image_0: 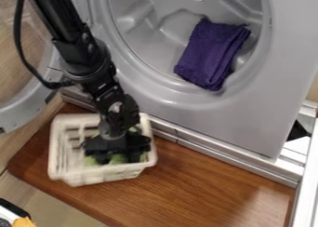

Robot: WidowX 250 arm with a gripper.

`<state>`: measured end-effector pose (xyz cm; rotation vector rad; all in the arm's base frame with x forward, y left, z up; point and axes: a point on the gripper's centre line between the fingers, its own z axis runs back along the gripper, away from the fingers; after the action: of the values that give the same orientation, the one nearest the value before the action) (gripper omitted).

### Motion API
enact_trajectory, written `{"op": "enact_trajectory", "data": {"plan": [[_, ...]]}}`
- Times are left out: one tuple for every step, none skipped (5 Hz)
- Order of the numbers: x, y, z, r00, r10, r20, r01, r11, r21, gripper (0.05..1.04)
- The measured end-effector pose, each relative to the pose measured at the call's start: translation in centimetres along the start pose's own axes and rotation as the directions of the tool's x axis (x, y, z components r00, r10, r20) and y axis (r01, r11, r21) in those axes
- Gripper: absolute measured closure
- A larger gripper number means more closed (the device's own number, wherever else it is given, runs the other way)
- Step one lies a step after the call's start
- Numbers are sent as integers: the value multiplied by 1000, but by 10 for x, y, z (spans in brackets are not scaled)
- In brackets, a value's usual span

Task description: Put the green cloth in the bascket

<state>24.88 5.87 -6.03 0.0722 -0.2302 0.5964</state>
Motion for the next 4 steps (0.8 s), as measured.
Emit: {"op": "enact_trajectory", "data": {"plan": [[-1, -1, 9, 1000, -14, 9, 15, 1000, -20, 69], [1, -4, 20, 1000, -19, 20, 20, 999, -44, 75], [3, -9, 34, 999, -24, 39, 28, 996, -81, 81], [6, -17, 60, 997, -44, 65, 52, 991, -122, 82]]}}
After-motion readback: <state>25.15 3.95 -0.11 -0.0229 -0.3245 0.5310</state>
